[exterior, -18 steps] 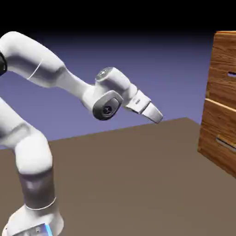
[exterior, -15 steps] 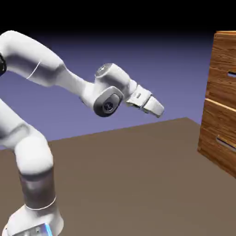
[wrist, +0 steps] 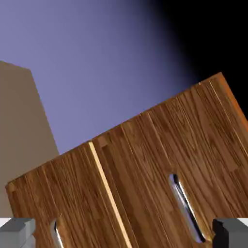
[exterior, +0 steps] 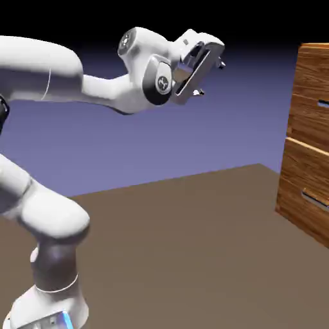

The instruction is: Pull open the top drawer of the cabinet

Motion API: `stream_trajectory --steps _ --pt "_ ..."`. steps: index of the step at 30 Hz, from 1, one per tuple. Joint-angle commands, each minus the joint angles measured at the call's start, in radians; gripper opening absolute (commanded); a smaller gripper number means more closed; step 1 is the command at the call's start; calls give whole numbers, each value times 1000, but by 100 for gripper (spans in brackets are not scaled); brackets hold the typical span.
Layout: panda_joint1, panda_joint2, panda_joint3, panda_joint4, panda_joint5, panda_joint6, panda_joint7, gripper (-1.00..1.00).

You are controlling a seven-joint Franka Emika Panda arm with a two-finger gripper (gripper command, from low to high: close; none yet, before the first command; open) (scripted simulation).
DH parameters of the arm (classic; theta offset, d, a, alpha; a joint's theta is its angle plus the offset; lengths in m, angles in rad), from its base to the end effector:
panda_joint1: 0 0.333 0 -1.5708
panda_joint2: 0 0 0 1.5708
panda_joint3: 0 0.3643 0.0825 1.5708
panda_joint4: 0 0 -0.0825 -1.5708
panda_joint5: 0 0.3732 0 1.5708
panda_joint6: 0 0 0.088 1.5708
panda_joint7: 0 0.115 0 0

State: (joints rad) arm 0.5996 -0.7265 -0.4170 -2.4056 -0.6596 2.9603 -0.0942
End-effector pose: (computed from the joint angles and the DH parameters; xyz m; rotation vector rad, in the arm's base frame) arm 0.3558 0.0331 0.7209 2.2653 0.8848 1.7532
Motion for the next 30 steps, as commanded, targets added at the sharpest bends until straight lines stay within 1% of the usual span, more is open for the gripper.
stream_trajectory --steps 1,30 --pt "31 -8 -22 21 -34 -4 -44 0" --pt "918 -245 -651 632 -1030 -120 -1305 0"
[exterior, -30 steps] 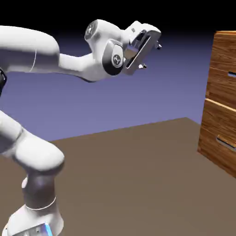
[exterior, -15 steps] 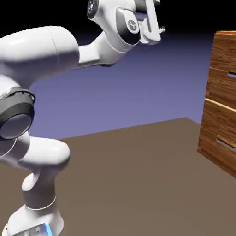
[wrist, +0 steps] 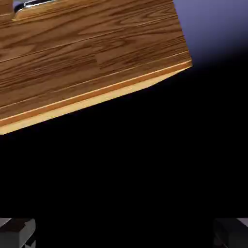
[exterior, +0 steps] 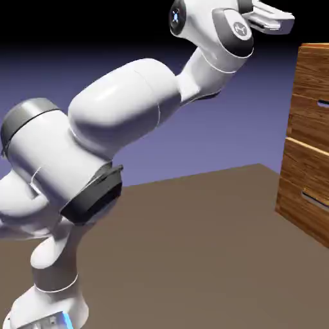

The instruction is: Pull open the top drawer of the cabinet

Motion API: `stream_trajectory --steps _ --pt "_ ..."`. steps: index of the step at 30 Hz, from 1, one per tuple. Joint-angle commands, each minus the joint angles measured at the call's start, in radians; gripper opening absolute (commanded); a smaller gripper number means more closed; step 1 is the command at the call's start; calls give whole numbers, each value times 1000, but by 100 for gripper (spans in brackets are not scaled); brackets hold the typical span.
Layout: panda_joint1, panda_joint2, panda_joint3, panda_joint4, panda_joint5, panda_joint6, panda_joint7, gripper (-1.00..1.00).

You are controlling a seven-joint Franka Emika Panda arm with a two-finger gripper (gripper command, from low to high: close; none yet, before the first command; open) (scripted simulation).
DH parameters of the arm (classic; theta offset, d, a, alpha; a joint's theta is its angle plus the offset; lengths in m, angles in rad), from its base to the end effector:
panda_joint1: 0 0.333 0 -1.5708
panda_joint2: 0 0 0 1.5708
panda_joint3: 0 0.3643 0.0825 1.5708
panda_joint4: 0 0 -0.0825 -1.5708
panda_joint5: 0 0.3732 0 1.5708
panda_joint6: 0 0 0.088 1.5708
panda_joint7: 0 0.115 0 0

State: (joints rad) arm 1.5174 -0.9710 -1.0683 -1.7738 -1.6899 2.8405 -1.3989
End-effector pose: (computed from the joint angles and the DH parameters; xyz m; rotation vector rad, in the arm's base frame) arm 0.4934 -0.1177 0.7961 0.5766 1.4575 0.9058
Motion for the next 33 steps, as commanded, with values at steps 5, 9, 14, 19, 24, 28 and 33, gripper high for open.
stream_trajectory --steps 5,9,14,19,24,28,33 --pt "153 -41 -109 105 -172 -20 -218 0" --pt "275 -73 -195 190 -309 -36 -391 0" --pt "428 -114 -304 295 -481 -56 -609 0" --pt "581 -155 -413 400 -653 -76 -826 0" --pt "734 -196 -521 505 -824 -96 -1044 0" --pt "801 -213 -568 551 -899 -105 -1139 0" --pt "919 -283 -540 733 -843 -61 -1293 0"
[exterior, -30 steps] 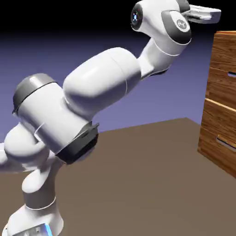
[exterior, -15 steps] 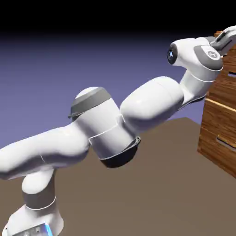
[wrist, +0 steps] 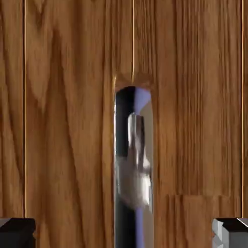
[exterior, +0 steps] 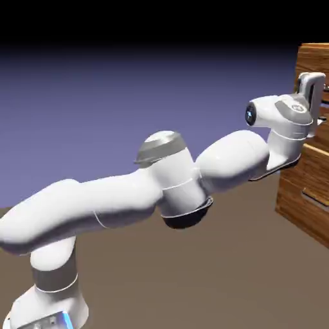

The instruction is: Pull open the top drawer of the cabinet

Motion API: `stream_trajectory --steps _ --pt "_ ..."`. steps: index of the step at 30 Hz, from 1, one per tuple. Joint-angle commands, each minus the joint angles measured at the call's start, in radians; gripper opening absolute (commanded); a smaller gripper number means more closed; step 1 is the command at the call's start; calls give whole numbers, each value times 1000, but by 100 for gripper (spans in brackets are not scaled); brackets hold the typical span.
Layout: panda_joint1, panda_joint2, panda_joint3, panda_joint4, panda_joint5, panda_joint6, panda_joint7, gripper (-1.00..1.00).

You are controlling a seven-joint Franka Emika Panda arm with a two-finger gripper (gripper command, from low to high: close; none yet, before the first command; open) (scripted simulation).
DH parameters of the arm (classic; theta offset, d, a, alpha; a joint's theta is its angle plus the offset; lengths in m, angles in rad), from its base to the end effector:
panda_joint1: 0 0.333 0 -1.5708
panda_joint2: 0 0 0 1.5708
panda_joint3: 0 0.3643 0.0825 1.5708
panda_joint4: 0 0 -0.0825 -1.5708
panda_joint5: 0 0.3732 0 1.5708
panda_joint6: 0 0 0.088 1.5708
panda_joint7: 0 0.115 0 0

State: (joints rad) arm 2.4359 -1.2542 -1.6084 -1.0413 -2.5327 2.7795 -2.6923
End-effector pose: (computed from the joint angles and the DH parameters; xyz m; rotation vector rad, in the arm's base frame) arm 0.8041 -0.0278 0.5446 -0.6114 1.4725 -0.6098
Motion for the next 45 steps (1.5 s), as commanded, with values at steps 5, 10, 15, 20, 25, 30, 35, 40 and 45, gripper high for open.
stream_trajectory --steps 5,10,15,20,25,30,35,40,45 --pt "117 -70 28 181 56 43 -155 0" --pt "136 -109 73 204 46 37 -208 -100" --pt "32 -142 160 23 -53 -47 -169 -100" --pt "-80 -133 173 -158 -99 -113 -92 -100" --pt "-194 -125 193 -339 -129 -178 -31 -100" --pt "-310 -119 218 -520 -146 -243 19 -100" --pt "-430 -114 249 -702 -152 -305 61 -100" --pt "-555 -113 288 -883 -146 -363 96 -100" --pt "-687 -118 338 -1064 -129 -416 123 -100"
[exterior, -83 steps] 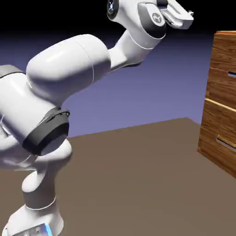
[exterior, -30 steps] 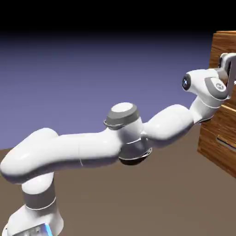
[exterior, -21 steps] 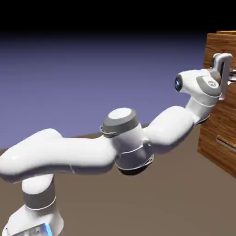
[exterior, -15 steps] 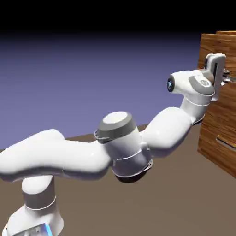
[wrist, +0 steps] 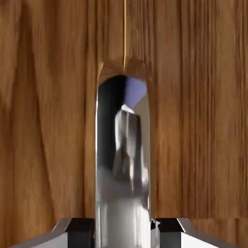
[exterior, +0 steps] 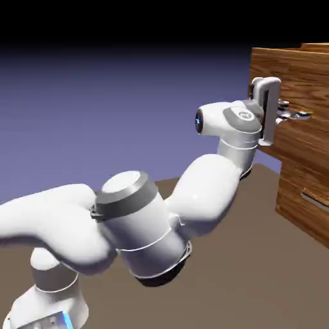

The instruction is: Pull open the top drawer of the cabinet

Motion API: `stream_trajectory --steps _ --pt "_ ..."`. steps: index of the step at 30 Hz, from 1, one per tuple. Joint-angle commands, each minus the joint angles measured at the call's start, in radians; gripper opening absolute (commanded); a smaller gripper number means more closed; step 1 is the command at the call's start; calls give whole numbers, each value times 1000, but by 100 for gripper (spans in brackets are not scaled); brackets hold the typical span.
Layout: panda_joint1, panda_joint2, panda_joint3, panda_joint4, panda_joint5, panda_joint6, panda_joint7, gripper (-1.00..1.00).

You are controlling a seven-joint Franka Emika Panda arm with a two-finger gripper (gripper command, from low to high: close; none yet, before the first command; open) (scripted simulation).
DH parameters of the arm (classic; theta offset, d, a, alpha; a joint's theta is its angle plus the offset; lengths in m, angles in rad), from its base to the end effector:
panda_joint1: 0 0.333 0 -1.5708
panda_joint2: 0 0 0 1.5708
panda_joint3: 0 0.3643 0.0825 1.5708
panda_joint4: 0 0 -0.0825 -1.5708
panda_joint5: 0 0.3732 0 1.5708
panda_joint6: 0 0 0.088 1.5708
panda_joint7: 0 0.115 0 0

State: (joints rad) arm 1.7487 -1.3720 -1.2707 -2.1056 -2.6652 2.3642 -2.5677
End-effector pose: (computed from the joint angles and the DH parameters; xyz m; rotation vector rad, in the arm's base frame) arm 0.5718 -0.0493 0.5293 -0.6142 1.4791 -0.6143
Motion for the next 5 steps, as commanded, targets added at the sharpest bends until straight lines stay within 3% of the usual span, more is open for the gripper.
stream_trajectory --steps 1,2,5 --pt "-25 -2 10 -32 7 -9 3 -100" --pt "-25 -2 10 -32 7 -9 3 100" --pt "-82 -8 35 -105 22 -26 10 100"
